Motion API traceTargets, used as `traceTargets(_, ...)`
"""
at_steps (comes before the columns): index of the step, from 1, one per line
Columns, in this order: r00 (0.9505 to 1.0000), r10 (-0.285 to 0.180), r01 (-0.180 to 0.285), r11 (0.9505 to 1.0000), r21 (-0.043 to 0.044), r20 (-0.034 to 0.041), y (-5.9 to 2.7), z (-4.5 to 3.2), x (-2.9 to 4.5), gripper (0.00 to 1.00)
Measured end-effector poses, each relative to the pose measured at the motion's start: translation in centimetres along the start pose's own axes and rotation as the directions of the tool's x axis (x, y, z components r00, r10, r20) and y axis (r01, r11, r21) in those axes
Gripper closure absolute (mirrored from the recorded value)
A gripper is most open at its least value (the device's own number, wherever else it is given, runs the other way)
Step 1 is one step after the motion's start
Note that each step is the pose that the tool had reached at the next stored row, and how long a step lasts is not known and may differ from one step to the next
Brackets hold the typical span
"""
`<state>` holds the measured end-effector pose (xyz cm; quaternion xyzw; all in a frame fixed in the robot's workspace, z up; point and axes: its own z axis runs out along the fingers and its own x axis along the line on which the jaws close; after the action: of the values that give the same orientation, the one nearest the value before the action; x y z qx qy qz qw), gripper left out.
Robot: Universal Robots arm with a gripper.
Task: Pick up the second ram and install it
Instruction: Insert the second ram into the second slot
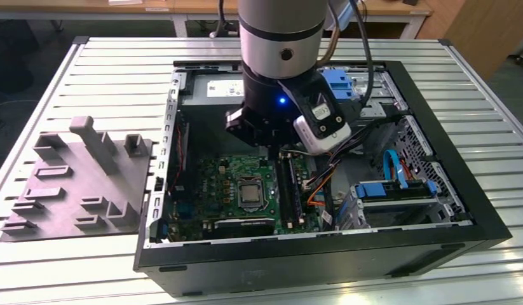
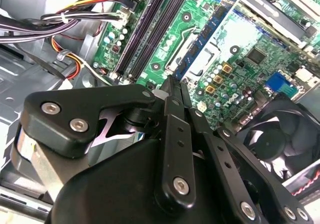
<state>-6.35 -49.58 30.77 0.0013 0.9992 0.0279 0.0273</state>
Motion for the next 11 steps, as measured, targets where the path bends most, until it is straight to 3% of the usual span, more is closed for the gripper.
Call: traceTargets(11,1.0000,0.000,0.000,1.0000,-0.0005,0.0000,-0.04,0.82,-0.94,0.88)
